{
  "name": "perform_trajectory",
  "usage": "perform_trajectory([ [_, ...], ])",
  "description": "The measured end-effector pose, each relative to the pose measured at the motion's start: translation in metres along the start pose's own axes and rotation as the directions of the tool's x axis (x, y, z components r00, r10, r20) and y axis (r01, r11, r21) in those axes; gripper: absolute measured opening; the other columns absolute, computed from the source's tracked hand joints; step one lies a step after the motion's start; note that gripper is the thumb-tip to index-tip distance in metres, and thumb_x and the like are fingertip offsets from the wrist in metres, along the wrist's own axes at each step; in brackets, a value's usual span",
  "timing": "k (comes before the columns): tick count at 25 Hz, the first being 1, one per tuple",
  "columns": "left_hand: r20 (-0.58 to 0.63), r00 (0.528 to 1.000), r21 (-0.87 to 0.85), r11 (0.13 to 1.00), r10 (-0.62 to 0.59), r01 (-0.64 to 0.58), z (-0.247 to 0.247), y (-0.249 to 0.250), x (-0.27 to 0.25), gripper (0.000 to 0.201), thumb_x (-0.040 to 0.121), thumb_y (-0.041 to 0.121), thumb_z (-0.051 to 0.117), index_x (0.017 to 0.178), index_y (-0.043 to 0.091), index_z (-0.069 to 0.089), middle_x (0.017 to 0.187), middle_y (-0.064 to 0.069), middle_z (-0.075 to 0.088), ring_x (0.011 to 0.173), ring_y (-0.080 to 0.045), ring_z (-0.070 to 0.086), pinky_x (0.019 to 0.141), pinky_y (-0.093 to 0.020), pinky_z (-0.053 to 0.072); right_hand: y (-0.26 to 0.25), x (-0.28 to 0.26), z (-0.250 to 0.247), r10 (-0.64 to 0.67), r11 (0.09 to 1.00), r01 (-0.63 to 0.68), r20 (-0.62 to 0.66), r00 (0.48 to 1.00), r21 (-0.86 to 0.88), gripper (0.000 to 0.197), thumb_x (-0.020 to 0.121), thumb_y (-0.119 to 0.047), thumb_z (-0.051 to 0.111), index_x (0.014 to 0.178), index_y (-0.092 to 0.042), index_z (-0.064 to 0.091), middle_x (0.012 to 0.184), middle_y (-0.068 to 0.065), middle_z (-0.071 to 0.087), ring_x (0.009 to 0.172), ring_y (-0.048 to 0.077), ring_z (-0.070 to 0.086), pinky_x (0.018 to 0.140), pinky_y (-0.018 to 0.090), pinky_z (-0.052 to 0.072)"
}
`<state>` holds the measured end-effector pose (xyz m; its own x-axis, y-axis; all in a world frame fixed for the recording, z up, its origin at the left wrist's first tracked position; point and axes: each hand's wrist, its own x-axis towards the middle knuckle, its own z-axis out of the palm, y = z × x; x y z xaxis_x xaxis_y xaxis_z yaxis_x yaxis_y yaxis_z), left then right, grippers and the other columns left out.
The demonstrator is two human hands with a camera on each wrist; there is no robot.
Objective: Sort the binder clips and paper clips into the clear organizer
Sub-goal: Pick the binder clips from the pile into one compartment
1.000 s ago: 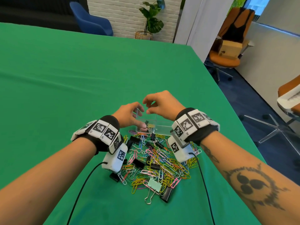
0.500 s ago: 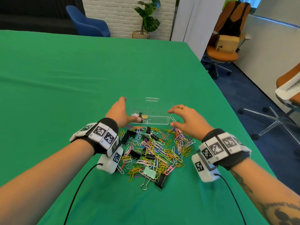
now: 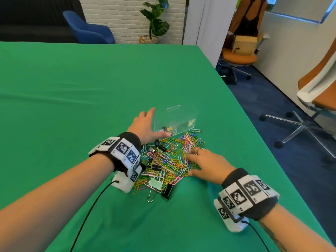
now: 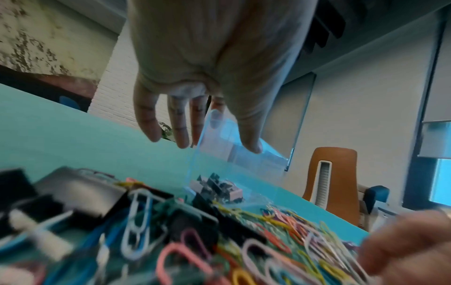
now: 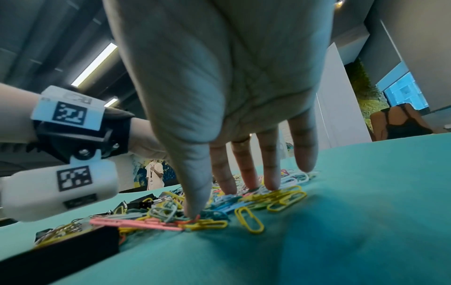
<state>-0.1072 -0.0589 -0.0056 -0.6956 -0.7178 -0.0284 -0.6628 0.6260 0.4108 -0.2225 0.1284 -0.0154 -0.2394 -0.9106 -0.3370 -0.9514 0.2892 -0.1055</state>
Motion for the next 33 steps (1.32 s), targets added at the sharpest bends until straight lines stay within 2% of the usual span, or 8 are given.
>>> perform_trajectory([
  [5, 0.056, 0.998, -0.119, 0.993, -0.001, 0.008, -0.008, 0.001, 0.026, 0.065, 0.08, 0.031, 0.067, 0.133, 0.01, 0.037, 0.127, -0.017, 0.054, 0.113, -0.031, 0.055, 0.097, -0.036, 0.042, -0.004, 0.002, 0.006, -0.029, 0.999, 0.029, -0.007, 1.0, -0.024, 0.055, 0.091, -0.041, 0.05, 0.141, -0.024, 0.033, 0.144, 0.002, 0.035, 0.131, 0.023, 0.037, 0.099, 0.037, 0.042],
  [10, 0.136, 0.987, -0.022, 0.996, -0.083, 0.087, -0.038, -0.038, 0.031, 0.078, 0.08, 0.026, 0.068, 0.144, 0.013, 0.025, 0.137, -0.018, 0.048, 0.12, -0.031, 0.051, 0.102, -0.035, 0.038, 0.003, -0.001, 0.01, -0.05, 0.995, 0.052, -0.025, 0.998, 0.082, 0.058, 0.09, -0.039, 0.052, 0.143, -0.028, 0.03, 0.151, -0.002, 0.026, 0.137, 0.019, 0.032, 0.106, 0.036, 0.038],
  [13, -0.111, 0.992, 0.02, 0.998, -0.059, 0.061, -0.04, -0.029, 0.016, 0.087, 0.069, 0.029, 0.078, 0.139, 0.01, 0.029, 0.135, -0.02, 0.042, 0.121, -0.034, 0.046, 0.102, -0.041, 0.038, 0.016, -0.006, 0.004, 0.026, 0.986, -0.01, -0.093, 0.995, 0.169, 0.061, 0.085, -0.039, 0.059, 0.14, -0.025, 0.035, 0.143, 0.002, 0.033, 0.13, 0.02, 0.04, 0.104, 0.034, 0.041],
  [15, -0.297, 0.952, 0.121, 0.992, 0.077, -0.042, -0.036, -0.009, 0.0, 0.06, 0.071, 0.029, 0.076, 0.118, 0.011, 0.044, 0.118, -0.013, 0.05, 0.107, -0.03, 0.052, 0.089, -0.038, 0.043, 0.023, -0.008, 0.004, 0.107, 0.98, -0.097, -0.047, 0.993, 0.172, 0.07, 0.079, -0.042, 0.066, 0.138, -0.02, 0.036, 0.137, 0.007, 0.035, 0.127, 0.024, 0.042, 0.103, 0.035, 0.042],
  [19, 0.214, 0.955, 0.258, 0.932, 0.203, -0.256, -0.005, 0.02, -0.018, 0.025, 0.085, 0.028, 0.061, 0.107, 0.016, 0.058, 0.108, -0.007, 0.062, 0.096, -0.023, 0.057, 0.085, -0.033, 0.046, 0.014, -0.009, 0.008, 0.165, 0.976, -0.182, 0.145, 0.976, 0.116, 0.094, 0.075, -0.045, 0.07, 0.147, -0.017, 0.017, 0.153, 0.015, 0.017, 0.14, 0.034, 0.019, 0.113, 0.043, 0.03],
  [22, 0.365, 0.915, 0.34, 0.89, 0.174, -0.304, 0.016, 0.024, -0.016, 0.032, 0.089, 0.032, 0.055, 0.117, 0.018, 0.055, 0.117, -0.008, 0.056, 0.108, -0.025, 0.055, 0.093, -0.037, 0.045, 0.007, -0.008, 0.008, 0.184, 0.974, -0.201, 0.151, 0.971, 0.106, 0.094, 0.076, -0.043, 0.07, 0.147, -0.015, 0.013, 0.153, 0.014, 0.016, 0.141, 0.035, 0.015, 0.112, 0.044, 0.029],
  [26, 0.325, 0.93, 0.338, 0.897, 0.172, -0.284, 0.027, 0.024, -0.011, 0.026, 0.085, 0.021, 0.059, 0.108, 0.009, 0.054, 0.111, -0.013, 0.057, 0.103, -0.03, 0.056, 0.085, -0.035, 0.045, 0.007, -0.008, 0.008, 0.209, 0.964, -0.231, 0.158, 0.965, 0.131, 0.094, 0.076, -0.041, 0.071, 0.147, -0.017, 0.014, 0.154, 0.013, 0.014, 0.142, 0.035, 0.012, 0.112, 0.047, 0.029],
  [33, -0.048, 0.996, -0.229, 0.972, -0.073, 0.06, -0.002, -0.007, -0.007, 0.023, 0.083, 0.013, 0.061, 0.104, 0.003, 0.061, 0.088, -0.01, 0.059, 0.078, -0.021, 0.052, 0.067, -0.023, 0.043, 0.007, -0.009, 0.01, 0.219, 0.958, -0.241, 0.151, 0.964, 0.152, 0.094, 0.077, -0.041, 0.07, 0.148, -0.019, 0.012, 0.156, 0.011, 0.013, 0.143, 0.034, 0.01, 0.112, 0.047, 0.029],
])
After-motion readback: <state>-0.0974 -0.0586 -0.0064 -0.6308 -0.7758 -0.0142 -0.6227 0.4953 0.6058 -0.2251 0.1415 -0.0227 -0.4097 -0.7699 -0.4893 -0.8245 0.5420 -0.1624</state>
